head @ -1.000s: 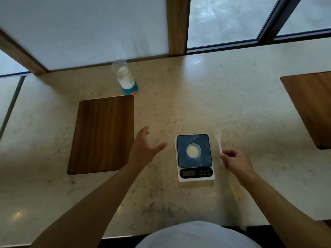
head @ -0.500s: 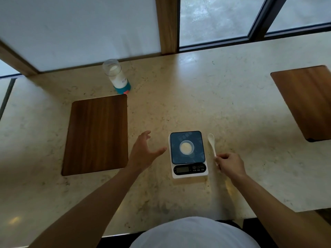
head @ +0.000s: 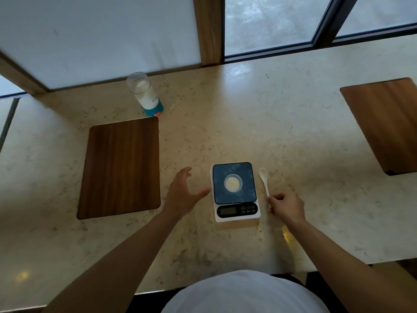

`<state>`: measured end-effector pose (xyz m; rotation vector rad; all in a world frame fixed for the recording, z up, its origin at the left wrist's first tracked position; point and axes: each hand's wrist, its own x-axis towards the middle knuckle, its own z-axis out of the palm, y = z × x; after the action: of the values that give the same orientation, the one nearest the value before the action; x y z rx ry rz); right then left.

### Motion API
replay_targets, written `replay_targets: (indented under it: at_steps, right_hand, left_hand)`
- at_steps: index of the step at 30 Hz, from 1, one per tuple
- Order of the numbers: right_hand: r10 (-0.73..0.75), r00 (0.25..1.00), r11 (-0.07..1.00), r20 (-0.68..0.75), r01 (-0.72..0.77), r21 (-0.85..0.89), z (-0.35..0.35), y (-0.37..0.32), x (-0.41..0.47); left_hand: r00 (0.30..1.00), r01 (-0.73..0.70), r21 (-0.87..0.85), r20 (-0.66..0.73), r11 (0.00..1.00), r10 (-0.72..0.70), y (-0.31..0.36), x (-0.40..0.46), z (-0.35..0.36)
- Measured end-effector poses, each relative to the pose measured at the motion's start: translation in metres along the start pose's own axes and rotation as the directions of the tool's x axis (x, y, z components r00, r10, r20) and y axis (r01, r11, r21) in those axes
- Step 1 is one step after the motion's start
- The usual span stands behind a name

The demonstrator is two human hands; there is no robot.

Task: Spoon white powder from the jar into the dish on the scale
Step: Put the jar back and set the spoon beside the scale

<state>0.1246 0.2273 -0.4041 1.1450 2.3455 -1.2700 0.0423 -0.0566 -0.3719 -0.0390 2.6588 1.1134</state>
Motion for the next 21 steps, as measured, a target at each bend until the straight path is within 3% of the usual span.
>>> replay_targets:
  at_steps: [21]
  right_hand:
    - [-0.032, 0.999, 0.989, 0.004, 0.032, -0.143, 0.002, 0.000, 0.004]
  left_hand:
    - [1.000, -0.012, 0.017, 0.007, 1.000, 0.012, -0.004, -0.012, 0.011]
